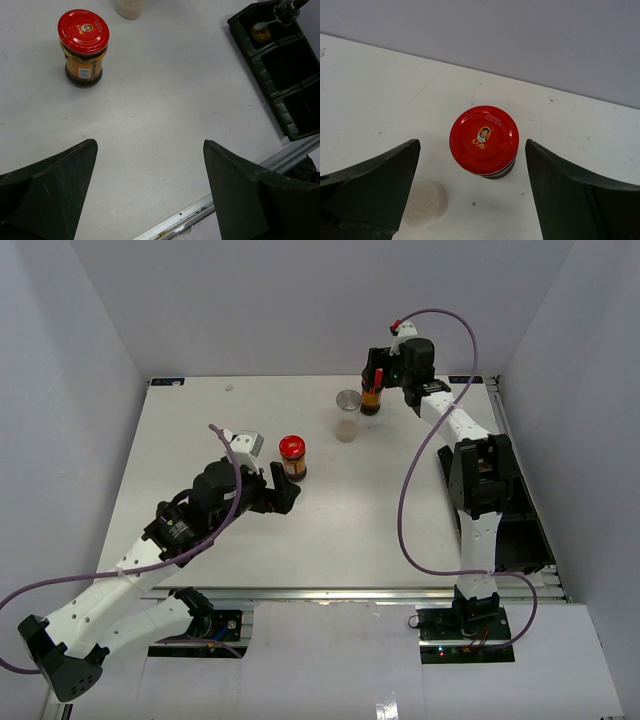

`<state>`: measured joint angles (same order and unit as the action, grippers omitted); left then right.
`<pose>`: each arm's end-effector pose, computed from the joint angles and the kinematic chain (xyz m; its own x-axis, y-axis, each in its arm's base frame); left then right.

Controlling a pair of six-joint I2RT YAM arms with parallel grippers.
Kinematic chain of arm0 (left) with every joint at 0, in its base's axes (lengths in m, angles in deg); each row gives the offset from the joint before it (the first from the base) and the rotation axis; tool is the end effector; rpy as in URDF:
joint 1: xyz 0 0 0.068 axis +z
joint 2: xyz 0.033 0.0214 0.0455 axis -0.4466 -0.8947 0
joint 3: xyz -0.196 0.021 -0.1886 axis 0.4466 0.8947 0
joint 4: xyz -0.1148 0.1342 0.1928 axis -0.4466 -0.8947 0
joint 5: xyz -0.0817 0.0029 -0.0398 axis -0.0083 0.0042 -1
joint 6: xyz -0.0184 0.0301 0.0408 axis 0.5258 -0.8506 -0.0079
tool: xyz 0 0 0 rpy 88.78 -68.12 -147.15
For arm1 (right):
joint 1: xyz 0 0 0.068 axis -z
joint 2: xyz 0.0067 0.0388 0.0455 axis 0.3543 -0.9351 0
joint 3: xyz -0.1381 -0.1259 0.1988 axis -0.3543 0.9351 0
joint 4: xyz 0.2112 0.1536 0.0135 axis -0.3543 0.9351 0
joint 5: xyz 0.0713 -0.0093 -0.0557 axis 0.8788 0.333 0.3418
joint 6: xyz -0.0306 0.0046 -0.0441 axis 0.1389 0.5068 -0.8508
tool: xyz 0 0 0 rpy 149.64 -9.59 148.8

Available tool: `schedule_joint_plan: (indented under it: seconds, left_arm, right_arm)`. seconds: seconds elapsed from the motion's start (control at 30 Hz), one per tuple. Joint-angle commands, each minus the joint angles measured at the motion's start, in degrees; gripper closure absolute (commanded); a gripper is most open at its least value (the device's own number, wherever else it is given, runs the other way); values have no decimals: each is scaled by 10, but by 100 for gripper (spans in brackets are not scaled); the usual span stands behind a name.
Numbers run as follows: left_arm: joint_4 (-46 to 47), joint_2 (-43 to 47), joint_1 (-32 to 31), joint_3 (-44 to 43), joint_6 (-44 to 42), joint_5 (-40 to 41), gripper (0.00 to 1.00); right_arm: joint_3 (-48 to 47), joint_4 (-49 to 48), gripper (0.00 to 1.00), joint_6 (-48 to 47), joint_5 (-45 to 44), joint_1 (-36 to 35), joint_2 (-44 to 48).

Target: Organize the condiment bottles

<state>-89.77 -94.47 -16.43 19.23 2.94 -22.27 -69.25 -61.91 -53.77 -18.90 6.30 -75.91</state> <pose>0.1416 -0.1238 0.3394 -0.5080 -0.0986 -0.8557 0.3826 0.8642 -0.3268 0.5105 0.1355 0.2868 -0.2779 0.0230 -0.9603 -0.3255 0.9383 0.1167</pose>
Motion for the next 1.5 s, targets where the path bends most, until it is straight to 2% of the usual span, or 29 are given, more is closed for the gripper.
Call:
schedule_joint_plan:
  seconds: [0.0,0.57,0.83,0.9,0.97,1.2,1.27,1.37,1.47]
  left_arm:
    - [20,-2,1,6,-2,-19,2]
    - [13,8,1,13,-7,-7,2]
    - [14,15,1,14,-8,-5,2]
    - [15,14,1,14,-9,-6,2]
    - [15,13,1,15,-9,-7,2]
    - [18,8,1,14,-7,-6,2]
    - [17,6,1,14,-6,-6,2]
    - [16,6,1,10,-5,-6,2]
    - [24,8,1,5,-5,-8,2]
  right_arm:
    - [-33,-40,9,-25,-22,-6,-25]
    - [-72,-44,7,-41,-59,-33,-96]
    - [-87,-48,1,-45,-93,-39,-118]
    - [-83,-49,7,-47,-101,-39,-119]
    - [-74,-54,17,-49,-110,-39,-117]
    - [-24,-94,61,-50,-131,-38,-87]
    - [-19,-93,69,-68,-138,-38,-78]
    - [-8,-87,92,-73,-154,-38,-54]
    - [35,-93,92,-85,-159,-38,-13]
